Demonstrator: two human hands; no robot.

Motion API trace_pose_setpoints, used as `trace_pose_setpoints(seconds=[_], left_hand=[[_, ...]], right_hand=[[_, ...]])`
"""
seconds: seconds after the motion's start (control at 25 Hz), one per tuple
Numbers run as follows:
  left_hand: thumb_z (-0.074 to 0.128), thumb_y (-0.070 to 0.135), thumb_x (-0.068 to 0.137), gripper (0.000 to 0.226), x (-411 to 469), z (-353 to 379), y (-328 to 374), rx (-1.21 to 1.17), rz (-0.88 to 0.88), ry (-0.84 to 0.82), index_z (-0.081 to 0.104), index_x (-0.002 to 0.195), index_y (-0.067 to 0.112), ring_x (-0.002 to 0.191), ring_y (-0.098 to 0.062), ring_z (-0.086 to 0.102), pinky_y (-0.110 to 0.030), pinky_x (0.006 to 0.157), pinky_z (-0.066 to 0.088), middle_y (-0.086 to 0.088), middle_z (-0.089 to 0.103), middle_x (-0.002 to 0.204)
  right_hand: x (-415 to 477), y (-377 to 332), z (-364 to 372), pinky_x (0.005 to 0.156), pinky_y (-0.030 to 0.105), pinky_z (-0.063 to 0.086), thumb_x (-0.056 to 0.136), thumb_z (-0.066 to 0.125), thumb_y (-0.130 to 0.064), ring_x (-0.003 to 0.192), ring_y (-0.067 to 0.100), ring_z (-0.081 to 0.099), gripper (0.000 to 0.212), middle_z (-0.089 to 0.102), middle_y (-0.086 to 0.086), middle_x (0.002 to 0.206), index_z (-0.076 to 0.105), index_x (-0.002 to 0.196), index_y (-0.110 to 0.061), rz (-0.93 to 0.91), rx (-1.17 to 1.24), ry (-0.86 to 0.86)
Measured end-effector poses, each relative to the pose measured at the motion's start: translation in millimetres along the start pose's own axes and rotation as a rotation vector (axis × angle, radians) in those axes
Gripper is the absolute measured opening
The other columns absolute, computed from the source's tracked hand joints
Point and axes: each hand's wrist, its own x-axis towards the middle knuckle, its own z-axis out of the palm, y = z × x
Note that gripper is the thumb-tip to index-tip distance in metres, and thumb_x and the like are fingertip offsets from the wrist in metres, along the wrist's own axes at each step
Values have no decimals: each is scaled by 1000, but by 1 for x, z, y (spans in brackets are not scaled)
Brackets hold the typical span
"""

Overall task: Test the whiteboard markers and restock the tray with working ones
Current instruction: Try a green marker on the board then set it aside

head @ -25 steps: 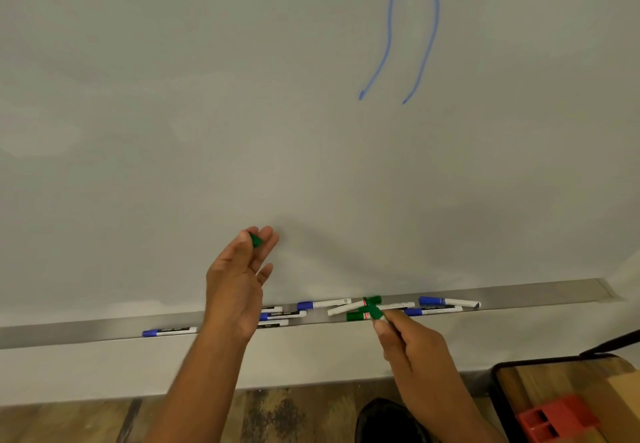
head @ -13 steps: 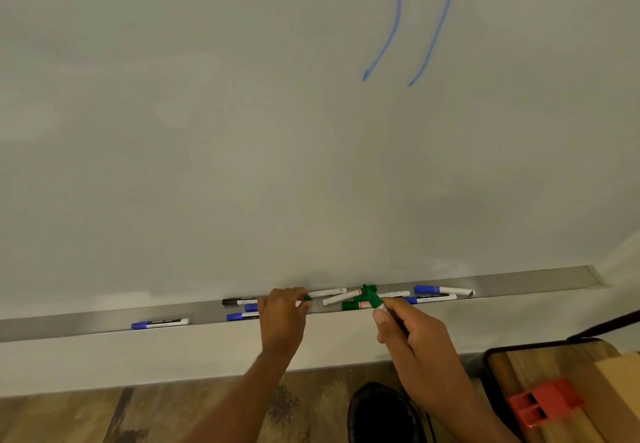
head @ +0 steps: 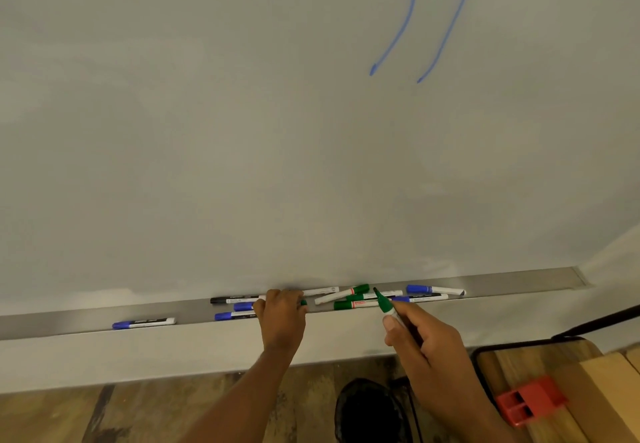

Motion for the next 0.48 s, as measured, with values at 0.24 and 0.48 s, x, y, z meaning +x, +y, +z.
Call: trace_pose_setpoints(seconds=[0.24,0.48], left_hand=[[78,35,95,30,-7,-17,4,-31,133,136,74,121,22,124,-24,61,-46,107,39,2,74,120],[58,48,105,44,30,-146,78,24,649,632,60,139,21,144,-22,49,-41,115,30,-1,62,145]], right_hand=[[0,-28,-12,66,25,57,93,45,-46,70,14,65,31,68,-1,80,44,124,-51,-223,176,73],[15,-72,-38,61,25,57,103,49,-32,74,18,71,17,71,-6,91,63,112,-31,-632,264,262]])
